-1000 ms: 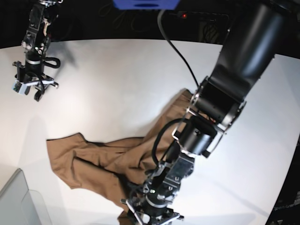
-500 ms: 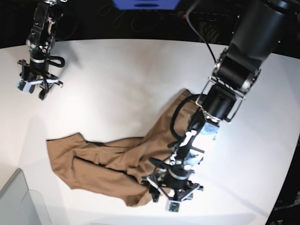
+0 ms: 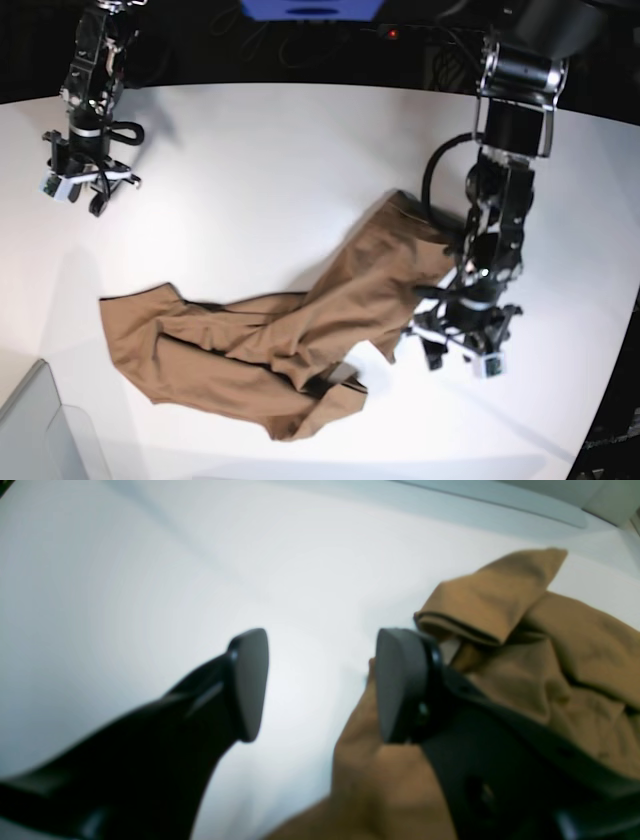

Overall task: Layout the t-shirt on the table in an organized manner, then fold the t-shirt properly
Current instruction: 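Raise the open left gripper away from the shirt, then grasp the shirt's hem with the left gripper and pull it outward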

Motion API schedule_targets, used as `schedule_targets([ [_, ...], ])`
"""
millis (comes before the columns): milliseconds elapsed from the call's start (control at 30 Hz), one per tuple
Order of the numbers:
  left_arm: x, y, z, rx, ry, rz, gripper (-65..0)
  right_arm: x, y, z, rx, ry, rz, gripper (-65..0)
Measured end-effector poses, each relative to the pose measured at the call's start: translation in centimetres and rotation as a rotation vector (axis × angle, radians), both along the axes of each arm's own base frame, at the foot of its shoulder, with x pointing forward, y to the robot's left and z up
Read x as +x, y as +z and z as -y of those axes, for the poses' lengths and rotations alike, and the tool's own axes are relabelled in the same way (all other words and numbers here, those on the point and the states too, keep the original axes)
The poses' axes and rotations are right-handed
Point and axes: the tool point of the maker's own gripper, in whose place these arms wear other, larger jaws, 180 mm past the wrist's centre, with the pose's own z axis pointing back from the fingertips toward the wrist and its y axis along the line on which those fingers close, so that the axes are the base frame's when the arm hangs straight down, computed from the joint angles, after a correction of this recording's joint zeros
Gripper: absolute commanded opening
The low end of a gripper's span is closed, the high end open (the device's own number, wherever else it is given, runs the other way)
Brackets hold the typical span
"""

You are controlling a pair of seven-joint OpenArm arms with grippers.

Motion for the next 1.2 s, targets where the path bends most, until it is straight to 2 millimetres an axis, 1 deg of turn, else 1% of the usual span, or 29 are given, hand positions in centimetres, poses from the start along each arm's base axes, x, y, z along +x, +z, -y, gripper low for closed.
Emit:
schedule_targets([
  [33,-1.5,-0.6,-0.7,0.011,0.004,-0.010,-32.2,0.0,0.0,0.0,0.001,0.000,0.000,-33.6],
  [100,-4.9,-2.4,-2.1,0.020,0.025,-0.069,-32.2,0.1,0.0,-0.1,0.003,0.001,0.003,-33.6],
  [167,-8.3,-4.4,-3.0,0.012,0.047,-0.130,-32.2,0.1,0.0,-0.1,0.003,-0.001,0.003,-33.6],
  [200,-9.6,-5.0,-3.4,0.008,0.059,-0.147,-32.2,0.2,0.1,-0.1,0.005,0.000,0.004,-33.6],
  [267,-11.6,-5.5,-3.9,-0.010,0.079,-0.160,-32.2,0.3,0.1,-0.2,0.007,0.000,0.006,-33.6],
  [333,-12.6,-5.6,-4.6,-0.002,0.100,-0.164,-32.2,0.3,0.2,-0.1,0.003,0.000,0.008,-33.6],
  [467,-13.5,-6.6,-4.6,-0.006,0.101,-0.190,-32.2,0.8,0.5,-0.1,0.002,0.001,0.019,-33.6],
  [567,-13.8,-7.6,-4.4,-0.025,0.118,-0.213,-32.2,1.2,0.3,-1.2,0.007,0.036,0.014,-33.6],
  [633,-14.2,-8.5,-3.9,-0.042,0.119,-0.240,-32.2,1.3,0.2,-1.4,0.010,0.040,0.013,-33.6],
  [700,-14.2,-8.7,-3.7,-0.045,0.115,-0.246,-32.2,1.2,0.2,-1.3,0.008,0.040,0.012,-33.6],
  [800,-13.9,-8.4,-3.6,-0.055,0.127,-0.229,-32.2,1.1,0.2,-1.4,0.008,0.040,0.010,-33.6],
  [900,-13.4,-8.3,-2.7,-0.081,0.121,-0.229,-32.2,1.2,0.2,-1.3,0.008,0.040,0.011,-33.6],
  [1000,-11.9,-7.9,-2.7,-0.077,0.124,-0.203,-32.2,1.1,0.2,-1.3,0.007,0.038,0.010,-33.6],
  [1067,-11.5,-8.4,-2.4,-0.092,0.132,-0.215,-32.4,1.1,0.2,-1.2,0.007,0.037,0.011,-33.6],
  [1133,-11.5,-9.4,-2.0,-0.104,0.127,-0.245,-32.5,1.1,0.2,-1.3,0.008,0.037,0.010,-33.6],
  [1200,-11.8,-10.2,-2.1,-0.103,0.133,-0.266,-32.8,1.1,0.2,-1.2,0.007,0.036,0.010,-33.6],
])
